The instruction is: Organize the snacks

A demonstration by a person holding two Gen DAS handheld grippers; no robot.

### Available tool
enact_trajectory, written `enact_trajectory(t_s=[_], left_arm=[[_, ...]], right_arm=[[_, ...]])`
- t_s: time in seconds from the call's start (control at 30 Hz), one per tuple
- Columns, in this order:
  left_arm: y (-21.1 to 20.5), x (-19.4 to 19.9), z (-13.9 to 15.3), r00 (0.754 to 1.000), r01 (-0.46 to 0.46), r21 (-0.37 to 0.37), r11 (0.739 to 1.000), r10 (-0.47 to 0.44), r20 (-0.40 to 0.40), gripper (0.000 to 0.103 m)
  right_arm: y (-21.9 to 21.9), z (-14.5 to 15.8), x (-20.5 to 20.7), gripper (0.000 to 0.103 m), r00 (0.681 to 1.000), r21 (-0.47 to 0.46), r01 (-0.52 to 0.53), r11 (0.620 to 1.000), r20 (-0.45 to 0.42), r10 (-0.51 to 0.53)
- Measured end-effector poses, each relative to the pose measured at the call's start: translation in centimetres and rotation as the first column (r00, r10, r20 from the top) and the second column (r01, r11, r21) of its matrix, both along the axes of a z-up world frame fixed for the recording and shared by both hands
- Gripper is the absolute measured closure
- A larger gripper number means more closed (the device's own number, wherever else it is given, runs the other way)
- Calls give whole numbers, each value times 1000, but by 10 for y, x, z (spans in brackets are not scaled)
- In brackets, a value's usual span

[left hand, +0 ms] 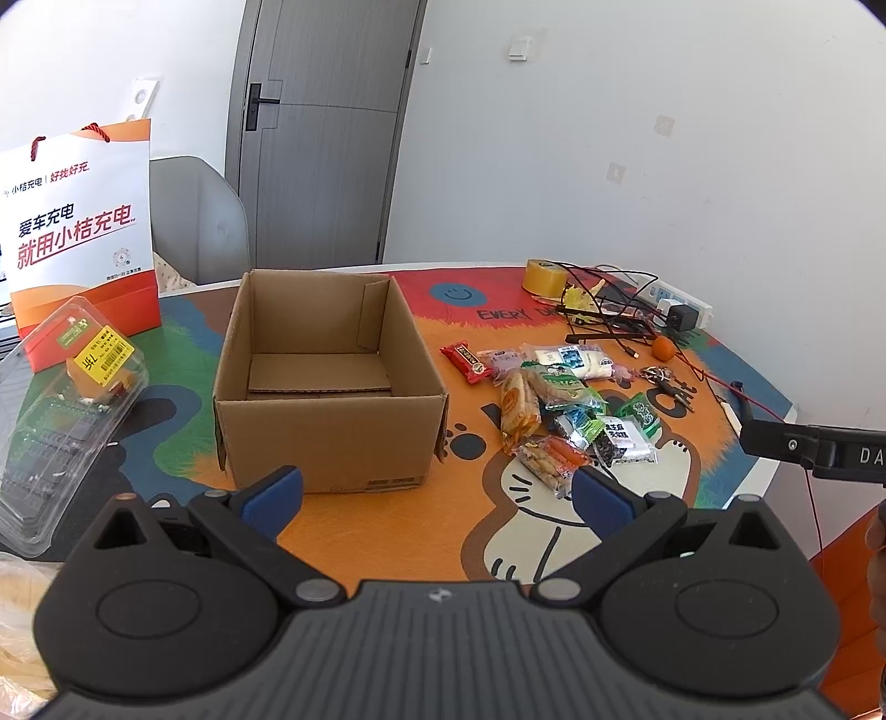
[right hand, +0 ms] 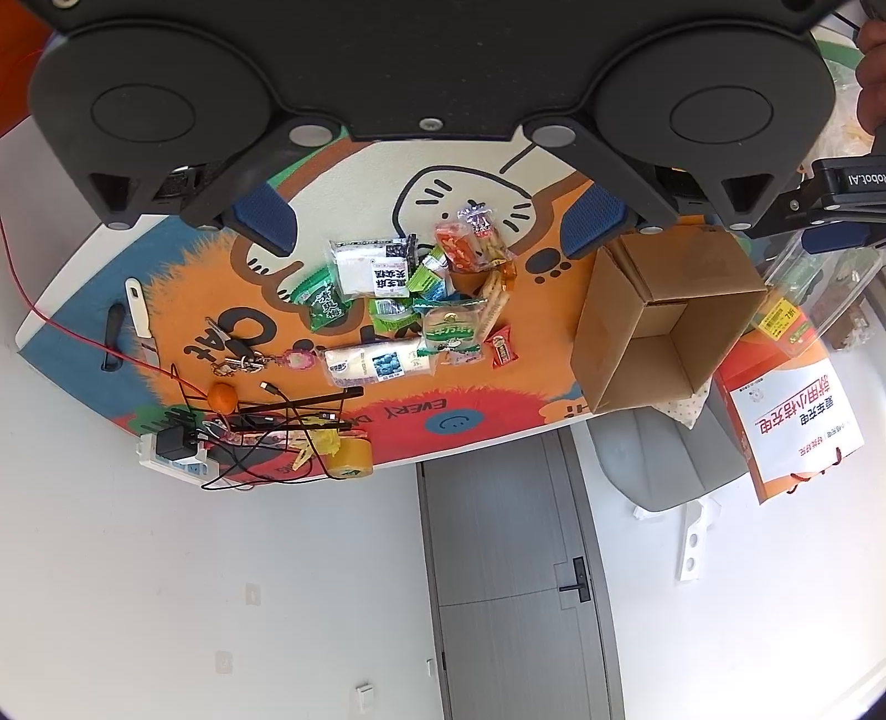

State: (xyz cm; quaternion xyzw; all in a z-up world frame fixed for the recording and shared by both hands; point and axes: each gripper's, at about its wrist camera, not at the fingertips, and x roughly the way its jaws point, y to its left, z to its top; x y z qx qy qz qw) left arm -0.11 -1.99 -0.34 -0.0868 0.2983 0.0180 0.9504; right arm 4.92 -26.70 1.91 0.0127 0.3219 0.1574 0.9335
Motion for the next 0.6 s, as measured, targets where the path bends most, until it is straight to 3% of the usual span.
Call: enact_trajectory(t_s=[0.6], left_arm=[[-14,25,-16,999,16,-6,1000,-16,-37,0]], right_arm=[[-10,-13,14,0,1000,-5,2,1000,-9,-2]])
